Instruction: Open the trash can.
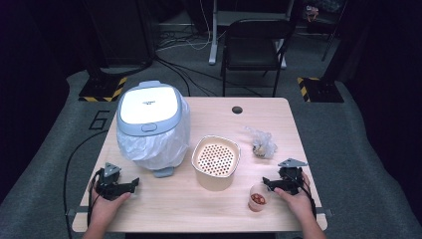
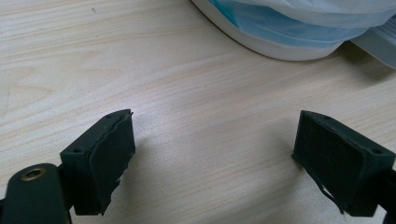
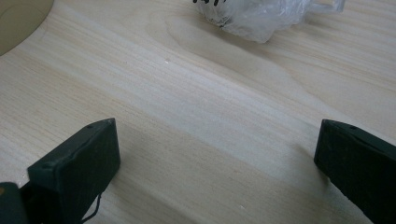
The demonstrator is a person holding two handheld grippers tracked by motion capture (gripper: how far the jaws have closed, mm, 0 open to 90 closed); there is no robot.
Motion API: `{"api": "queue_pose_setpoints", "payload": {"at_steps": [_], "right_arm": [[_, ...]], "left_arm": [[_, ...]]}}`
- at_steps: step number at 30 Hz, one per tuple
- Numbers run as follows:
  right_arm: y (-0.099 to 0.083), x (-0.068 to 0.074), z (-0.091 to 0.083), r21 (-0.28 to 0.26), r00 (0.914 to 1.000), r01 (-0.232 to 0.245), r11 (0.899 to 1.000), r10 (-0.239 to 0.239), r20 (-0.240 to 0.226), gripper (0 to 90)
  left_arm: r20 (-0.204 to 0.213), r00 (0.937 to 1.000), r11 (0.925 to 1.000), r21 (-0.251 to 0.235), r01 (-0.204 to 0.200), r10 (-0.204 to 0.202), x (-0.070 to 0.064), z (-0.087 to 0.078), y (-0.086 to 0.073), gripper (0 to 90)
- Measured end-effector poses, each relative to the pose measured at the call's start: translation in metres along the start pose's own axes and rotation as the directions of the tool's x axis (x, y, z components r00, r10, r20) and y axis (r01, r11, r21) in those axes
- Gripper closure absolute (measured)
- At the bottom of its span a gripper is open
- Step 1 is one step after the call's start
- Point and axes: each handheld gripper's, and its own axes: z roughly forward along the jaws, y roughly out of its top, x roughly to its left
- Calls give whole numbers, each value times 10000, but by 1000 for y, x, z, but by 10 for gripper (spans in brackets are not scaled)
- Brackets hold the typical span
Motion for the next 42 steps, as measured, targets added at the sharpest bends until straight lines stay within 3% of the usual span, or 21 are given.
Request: {"api": "queue_pose_setpoints", "payload": {"at_steps": [11, 17, 28, 29, 33, 35, 42], "right_arm": [[0, -1, 0, -12, 10000, 62, 10000, -62, -13, 0], [0, -1, 0, -17, 10000, 69, 10000, -69, -13, 0], [0, -1, 0, -18, 10000, 67, 10000, -67, -11, 0], [0, -1, 0, -19, 10000, 69, 10000, -69, -11, 0], [0, -1, 0, -21, 10000, 65, 10000, -65, -9, 0], [0, -1, 0, -18, 10000, 65, 10000, -65, -8, 0], [0, -1, 0, -25, 10000, 52, 10000, -52, 0, 0]], "left_arm": [[5, 10000, 10000, 17, 83, -83, -2, -1, -1, 126], [16, 10000, 10000, 17, -70, 70, -4, -3, -2, 132], [101, 9999, 9999, -6, 117, -117, -5, -3, -2, 161], [101, 9999, 10000, 45, -6, 6, -5, -4, -1, 165], [383, 9993, 9998, 216, -44, 36, -7, -8, 1, 290], [610, 9981, 9997, 237, 95, -109, -9, -10, 2, 294], [1163, 9932, 9997, -229, -56, 82, -21, -23, 8, 342]]}}
